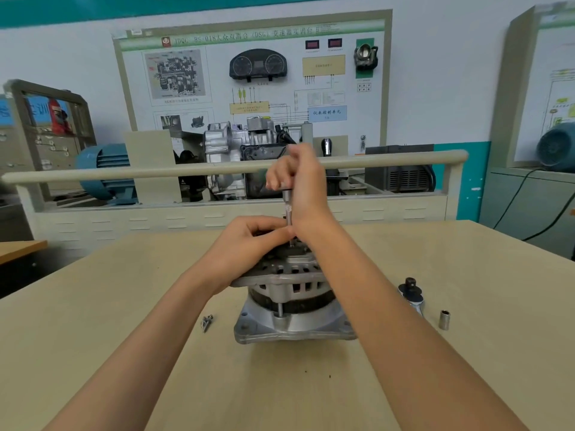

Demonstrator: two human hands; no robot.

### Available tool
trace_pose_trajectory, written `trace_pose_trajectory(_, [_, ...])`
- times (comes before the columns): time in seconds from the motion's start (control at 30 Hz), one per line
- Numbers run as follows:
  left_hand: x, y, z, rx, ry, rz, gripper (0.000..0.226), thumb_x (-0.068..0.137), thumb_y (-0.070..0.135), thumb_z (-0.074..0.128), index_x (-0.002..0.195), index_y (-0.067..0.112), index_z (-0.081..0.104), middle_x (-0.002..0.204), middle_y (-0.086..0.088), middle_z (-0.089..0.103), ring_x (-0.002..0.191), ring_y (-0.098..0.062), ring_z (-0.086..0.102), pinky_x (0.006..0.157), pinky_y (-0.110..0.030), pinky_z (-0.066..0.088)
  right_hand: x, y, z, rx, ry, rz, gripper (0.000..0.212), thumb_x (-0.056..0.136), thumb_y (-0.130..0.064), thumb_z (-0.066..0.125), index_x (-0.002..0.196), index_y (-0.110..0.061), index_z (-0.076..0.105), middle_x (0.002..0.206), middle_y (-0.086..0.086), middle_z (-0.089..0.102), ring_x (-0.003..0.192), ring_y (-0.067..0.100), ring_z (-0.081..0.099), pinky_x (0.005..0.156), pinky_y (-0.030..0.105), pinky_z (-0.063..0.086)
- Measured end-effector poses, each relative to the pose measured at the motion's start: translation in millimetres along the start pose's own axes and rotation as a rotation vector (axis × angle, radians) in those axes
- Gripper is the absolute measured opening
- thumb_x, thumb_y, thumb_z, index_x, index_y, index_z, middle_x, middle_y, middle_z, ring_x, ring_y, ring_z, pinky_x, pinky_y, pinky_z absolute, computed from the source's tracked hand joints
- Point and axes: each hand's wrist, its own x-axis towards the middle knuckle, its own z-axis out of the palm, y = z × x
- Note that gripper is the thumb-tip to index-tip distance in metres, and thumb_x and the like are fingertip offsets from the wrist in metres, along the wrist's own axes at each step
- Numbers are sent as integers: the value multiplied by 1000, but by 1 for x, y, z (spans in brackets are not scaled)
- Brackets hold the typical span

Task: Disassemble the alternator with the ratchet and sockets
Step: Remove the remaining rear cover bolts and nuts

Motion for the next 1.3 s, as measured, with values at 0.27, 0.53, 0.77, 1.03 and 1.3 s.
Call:
trace_pose_trajectory(0.27, [-1, 0, -1, 48, 34, 1, 35, 88, 5, 59, 63, 26, 73, 65, 7, 72, 62, -2, 65, 60, -17, 52, -16, 12, -1, -543, 141, -324, 38, 89, -20, 37, 55, -10, 51, 60, -1, 51, 66, 15, 49, 71, 27, 41])
trace_pose_trajectory(0.53, [2, 2, -1, 109, 89, 16, 35, 87, -1, 54, 69, 23, 70, 68, -1, 70, 62, -1, 61, 57, -21, 50, -26, 17, 8, -976, 305, -513, 26, 80, -26, 37, 58, -14, 47, 68, -1, 47, 73, 18, 42, 79, 31, 34])
trace_pose_trajectory(0.77, [0, -1, 0, -36, 4, 28, 16, 90, 20, 61, 92, 28, 74, 91, 9, 75, 87, -4, 69, 70, -9, 48, 6, 0, -11, 384, -37, 140, 62, 95, -19, 24, 35, -16, 33, 39, 4, 38, 51, 19, 40, 66, 27, 41])
trace_pose_trajectory(1.03, [0, -3, -3, 106, 148, -24, 26, 85, -4, 55, 72, 13, 69, 73, -14, 71, 63, -12, 62, 61, -29, 49, -30, 26, 0, -1278, 314, -609, 22, 80, -24, 43, 74, -7, 57, 79, 6, 53, 79, 21, 47, 81, 30, 35])
trace_pose_trajectory(1.3, [-2, 3, 2, 39, 25, 33, 28, 90, 12, 59, 79, 33, 75, 78, 11, 74, 75, 0, 68, 65, -9, 49, -9, 3, 1, -237, 59, -157, 43, 85, -23, 38, 43, -15, 31, 47, 2, 33, 51, 17, 35, 62, 30, 35])
